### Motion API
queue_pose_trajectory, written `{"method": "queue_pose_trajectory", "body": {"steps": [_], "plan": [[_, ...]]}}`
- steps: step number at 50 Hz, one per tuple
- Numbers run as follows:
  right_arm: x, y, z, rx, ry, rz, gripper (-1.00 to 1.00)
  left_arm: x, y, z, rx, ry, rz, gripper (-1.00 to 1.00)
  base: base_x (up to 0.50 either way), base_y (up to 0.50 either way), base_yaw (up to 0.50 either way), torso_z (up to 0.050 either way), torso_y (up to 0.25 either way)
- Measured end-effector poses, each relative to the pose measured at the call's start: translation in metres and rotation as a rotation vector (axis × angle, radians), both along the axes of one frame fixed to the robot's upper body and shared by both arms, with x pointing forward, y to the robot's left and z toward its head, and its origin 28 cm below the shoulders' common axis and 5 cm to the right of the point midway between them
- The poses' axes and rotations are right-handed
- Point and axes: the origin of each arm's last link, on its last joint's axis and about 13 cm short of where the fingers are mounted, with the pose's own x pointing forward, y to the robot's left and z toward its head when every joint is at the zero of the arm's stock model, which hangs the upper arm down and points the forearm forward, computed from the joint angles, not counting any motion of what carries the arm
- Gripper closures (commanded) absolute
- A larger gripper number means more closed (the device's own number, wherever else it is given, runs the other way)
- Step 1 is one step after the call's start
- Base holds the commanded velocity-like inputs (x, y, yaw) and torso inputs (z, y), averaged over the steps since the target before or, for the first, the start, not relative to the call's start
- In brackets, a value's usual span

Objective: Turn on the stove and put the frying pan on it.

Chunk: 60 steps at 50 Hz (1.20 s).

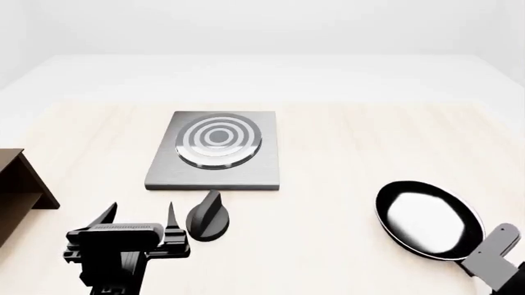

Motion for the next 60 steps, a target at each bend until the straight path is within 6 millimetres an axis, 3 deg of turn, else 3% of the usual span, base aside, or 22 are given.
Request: {"method": "queue_pose_trajectory", "body": {"steps": [26,43,60], "plan": [[0.007,0.010,0.051,0.041,-0.054,0.073,1.00,0.000,0.000,0.000,0.001,-0.002,0.000,-1.00,0.00,0.00,0.00,0.000,0.000],[0.009,0.022,0.068,0.103,-0.022,0.130,1.00,0.000,0.000,-0.001,0.000,-0.003,0.000,-1.00,0.00,0.00,0.00,0.000,0.000],[0.032,0.036,0.105,0.119,-0.164,0.203,1.00,-0.001,0.001,0.000,-0.001,-0.003,0.002,-1.00,0.00,0.00,0.00,0.000,0.001]]}}
